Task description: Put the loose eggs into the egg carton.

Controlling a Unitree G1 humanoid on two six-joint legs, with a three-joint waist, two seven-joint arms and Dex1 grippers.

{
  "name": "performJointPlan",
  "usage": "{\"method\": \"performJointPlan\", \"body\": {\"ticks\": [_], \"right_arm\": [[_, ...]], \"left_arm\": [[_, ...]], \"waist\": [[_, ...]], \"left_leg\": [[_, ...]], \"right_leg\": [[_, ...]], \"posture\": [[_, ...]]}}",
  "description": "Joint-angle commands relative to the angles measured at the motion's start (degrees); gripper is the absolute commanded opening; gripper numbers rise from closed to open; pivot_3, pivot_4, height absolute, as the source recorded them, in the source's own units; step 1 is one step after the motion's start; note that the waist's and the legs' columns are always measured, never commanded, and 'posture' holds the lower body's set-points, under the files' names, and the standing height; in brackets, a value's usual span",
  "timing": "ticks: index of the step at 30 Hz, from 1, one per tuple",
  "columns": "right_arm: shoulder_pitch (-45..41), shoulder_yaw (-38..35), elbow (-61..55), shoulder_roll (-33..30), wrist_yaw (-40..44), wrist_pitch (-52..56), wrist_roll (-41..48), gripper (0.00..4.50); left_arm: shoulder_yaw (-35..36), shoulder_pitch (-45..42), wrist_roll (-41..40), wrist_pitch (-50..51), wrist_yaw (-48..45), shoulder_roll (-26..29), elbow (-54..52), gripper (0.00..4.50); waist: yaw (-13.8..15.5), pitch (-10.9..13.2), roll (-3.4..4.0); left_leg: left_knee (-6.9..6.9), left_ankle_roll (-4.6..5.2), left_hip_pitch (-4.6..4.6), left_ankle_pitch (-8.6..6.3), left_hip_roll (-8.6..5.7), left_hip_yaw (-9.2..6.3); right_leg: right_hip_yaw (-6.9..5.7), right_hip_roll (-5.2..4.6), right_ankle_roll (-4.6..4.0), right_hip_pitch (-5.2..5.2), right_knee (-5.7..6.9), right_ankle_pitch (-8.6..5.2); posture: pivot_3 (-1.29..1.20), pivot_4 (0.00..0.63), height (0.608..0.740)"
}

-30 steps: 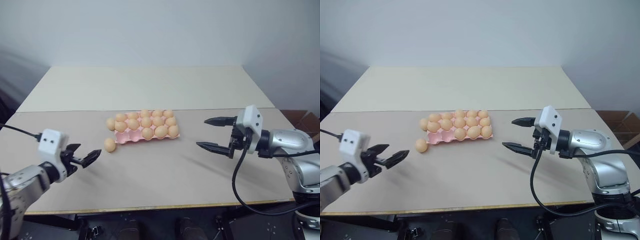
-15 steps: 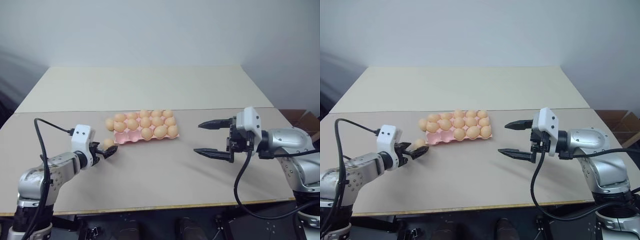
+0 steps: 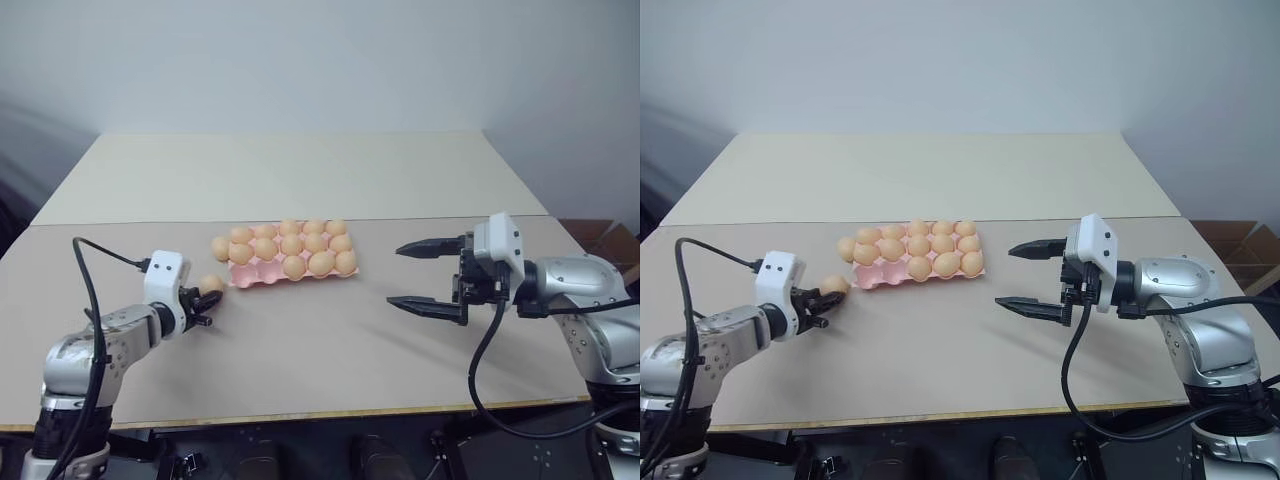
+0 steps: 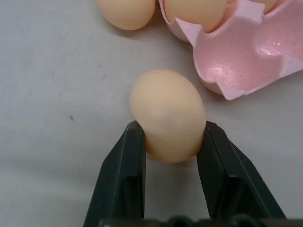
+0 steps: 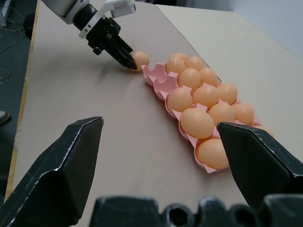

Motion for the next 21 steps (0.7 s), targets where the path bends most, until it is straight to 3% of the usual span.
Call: {"method": "performJointPlan", "body": {"ticks": [1, 5, 8, 16, 21], "right_arm": [[0.74, -2.51, -2.83, -0.98, -0.66, -0.79, 1.62, 4.50], [1.45, -3.00, -3.49, -1.15, -1.25, -0.56, 1.98, 4.50], [1.27, -2.50, -3.28, -1.00, -1.60, -0.85, 1.77, 4.50], [-0.10, -1.43, -2.67, -0.55, -2.27, -1.44, 1.52, 4.50], [-0.20, -1.52, -2.97, -0.55, -2.74, -1.27, 1.64, 4.50]], "left_arm": [[3.46, 3.75, 0.64, 1.25, -1.85, 4.92, -7.32, 1.37], [6.90, 6.28, -3.05, 0.48, -7.52, 9.23, -15.32, 1.37], [6.20, 4.49, -4.13, -3.42, -11.02, 9.12, -16.73, 1.37], [-8.82, -11.36, 1.87, -7.10, -12.19, 4.60, -4.80, 1.37], [-14.27, -15.63, 5.74, -12.50, -16.16, 2.37, 3.24, 1.37]], "waist": [[-0.28, 0.00, 0.00], [-0.16, 0.01, -0.01], [0.35, 0.00, 0.00], [1.00, -0.01, -0.03], [0.69, -0.01, -0.03]], "left_leg": [[-0.01, 0.00, -0.01, 0.00, 0.01, 0.00], [0.00, 0.00, -0.03, 0.00, 0.01, 0.01], [0.01, 0.00, 0.02, 0.00, -0.02, 0.01], [0.04, 0.00, -0.02, 0.00, -0.07, 0.01], [0.03, 0.01, -0.06, 0.00, -0.06, 0.01]], "right_leg": [[0.01, 0.00, -0.01, -0.02, 0.00, 0.00], [-0.01, -0.04, 0.00, -0.06, 0.01, -0.01], [-0.03, -0.09, -0.02, 0.01, -0.01, -0.05], [-0.01, -0.04, 0.05, 0.06, -0.06, -0.01], [0.00, -0.02, 0.07, 0.03, -0.08, 0.01]], "posture": [[0.00, 0.150, 0.740], [0.00, 0.150, 0.740], [0.00, 0.150, 0.740], [0.00, 0.150, 0.740], [0.00, 0.150, 0.740]]}}
